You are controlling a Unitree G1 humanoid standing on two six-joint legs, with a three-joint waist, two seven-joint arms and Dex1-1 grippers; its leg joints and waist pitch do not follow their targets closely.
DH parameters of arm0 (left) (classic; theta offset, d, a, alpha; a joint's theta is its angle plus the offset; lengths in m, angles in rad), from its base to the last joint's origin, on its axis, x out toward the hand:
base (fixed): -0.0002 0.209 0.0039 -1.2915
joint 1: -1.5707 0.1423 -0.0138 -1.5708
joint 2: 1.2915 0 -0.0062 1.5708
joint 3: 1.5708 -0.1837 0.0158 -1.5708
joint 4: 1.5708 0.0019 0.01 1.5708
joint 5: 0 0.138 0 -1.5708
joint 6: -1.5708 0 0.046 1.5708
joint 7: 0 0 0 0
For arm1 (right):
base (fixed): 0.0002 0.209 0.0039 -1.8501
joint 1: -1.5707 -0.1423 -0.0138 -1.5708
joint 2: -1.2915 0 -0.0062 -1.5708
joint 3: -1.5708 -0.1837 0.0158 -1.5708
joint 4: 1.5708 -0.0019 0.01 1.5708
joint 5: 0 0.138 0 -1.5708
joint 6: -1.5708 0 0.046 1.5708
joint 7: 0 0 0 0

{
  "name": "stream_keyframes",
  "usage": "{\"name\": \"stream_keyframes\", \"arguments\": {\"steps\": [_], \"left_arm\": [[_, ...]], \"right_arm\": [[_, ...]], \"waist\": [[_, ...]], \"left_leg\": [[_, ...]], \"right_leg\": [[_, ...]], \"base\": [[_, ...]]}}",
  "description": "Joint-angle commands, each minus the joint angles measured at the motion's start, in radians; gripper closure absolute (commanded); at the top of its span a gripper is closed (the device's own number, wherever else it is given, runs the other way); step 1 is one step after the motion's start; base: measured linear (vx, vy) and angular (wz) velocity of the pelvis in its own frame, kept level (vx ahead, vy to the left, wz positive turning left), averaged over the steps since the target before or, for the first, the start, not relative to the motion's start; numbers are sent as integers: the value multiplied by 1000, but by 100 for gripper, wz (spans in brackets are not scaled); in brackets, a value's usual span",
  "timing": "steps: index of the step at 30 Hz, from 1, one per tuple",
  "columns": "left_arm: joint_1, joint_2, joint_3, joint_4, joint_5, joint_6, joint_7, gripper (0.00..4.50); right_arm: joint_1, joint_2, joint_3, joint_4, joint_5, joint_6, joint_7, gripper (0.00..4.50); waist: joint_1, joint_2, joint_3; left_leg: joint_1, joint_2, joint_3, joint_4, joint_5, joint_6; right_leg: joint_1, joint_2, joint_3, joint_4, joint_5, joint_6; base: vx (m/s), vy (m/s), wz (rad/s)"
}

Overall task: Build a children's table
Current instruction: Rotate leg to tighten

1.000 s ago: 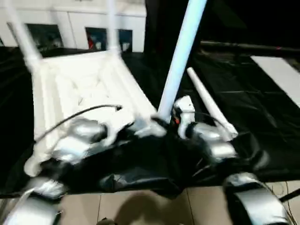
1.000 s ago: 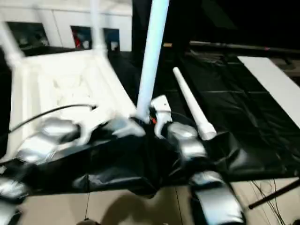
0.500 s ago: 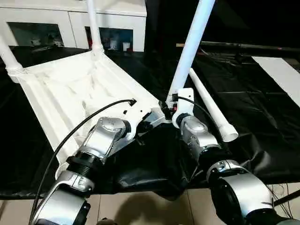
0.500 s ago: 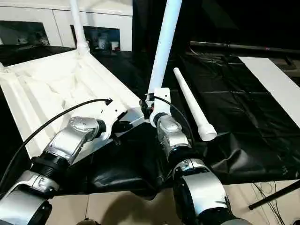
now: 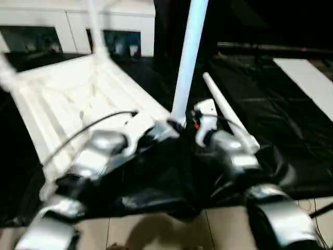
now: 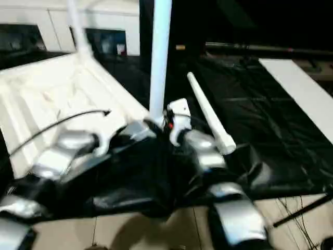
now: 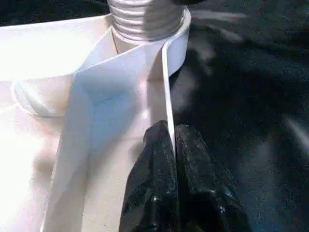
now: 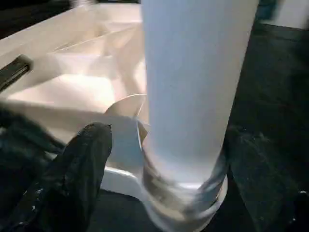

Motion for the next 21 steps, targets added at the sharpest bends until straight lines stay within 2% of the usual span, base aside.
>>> {"name": "stream_keyframes", "arguments": {"steps": [1, 2, 3, 5, 8, 11, 15, 17, 20, 21], "left_arm": [[20, 19, -38, -65, -60, -73, -125, 450], [29, 36, -45, -81, -73, -82, -162, 450], [33, 45, -47, -88, -79, -84, -179, 450], [40, 63, -45, -105, -97, -88, -227, 450], [38, 79, -45, -108, -99, -96, -255, 450], [34, 93, -44, -101, -94, -107, -277, 450], [30, 100, -43, -96, -101, -113, -283, 450], [28, 103, -42, -90, -104, -118, -288, 450], [27, 103, -41, -87, -104, -119, -288, 450], [27, 102, -40, -86, -104, -119, -288, 450]], "right_arm": [[11, -34, 26, -32, -21, 22, 85, 64], [15, -46, 34, -39, -24, 22, 118, 64], [18, -52, 38, -43, -26, 22, 136, 64], [34, -70, 61, -75, -27, 30, 192, 64], [50, -85, 82, -110, -21, 46, 243, 64], [70, -105, 112, -148, -30, 56, 286, 64], [71, -104, 108, -147, -37, 57, 287, 100], [73, -102, 103, -150, -39, 62, 287, 134], [75, -102, 100, -155, -36, 70, 283, 146], [78, -103, 101, -157, -33, 71, 281, 166]], "waist": [[4, 8, -66], [5, 8, -66], [10, 10, -66], [12, 13, -65], [18, 11, -65], [24, 9, -65], [25, 8, -66], [24, 8, -67], [24, 7, -67], [24, 7, -67]], "left_leg": [[13, 4, 8, -55, -301, 25], [13, 5, 9, -55, -302, 23], [18, 6, 11, -54, -310, 19], [17, 7, 11, -56, -316, 15], [18, 8, 11, -57, -311, 10], [16, 6, 11, -57, -308, 8], [15, 6, 10, -57, -301, 3], [15, 6, 10, -56, -296, 2], [14, 5, 10, -55, -291, 4], [14, 5, 10, -56, -290, 4]], "right_leg": [[46, -48, 36, -75, -250, -195], [45, -48, 37, -73, -248, -199], [40, -46, 38, -72, -237, -208], [41, -45, 38, -71, -235, -208], [42, -45, 39, -68, -216, -211], [45, -46, 38, -69, -233, -197], [45, -48, 39, -69, -240, -194], [45, -47, 38, -67, -227, -197], [46, -46, 38, -65, -212, -202], [46, -47, 37, -66, -215, -201]], "base": [[0, 0, 0], [0, 0, 0], [0, 0, 0], [0, 0, 0], [0, 0, 0], [0, 0, 0], [0, 0, 0], [0, 0, 0], [0, 0, 0], [0, 0, 0]]}}
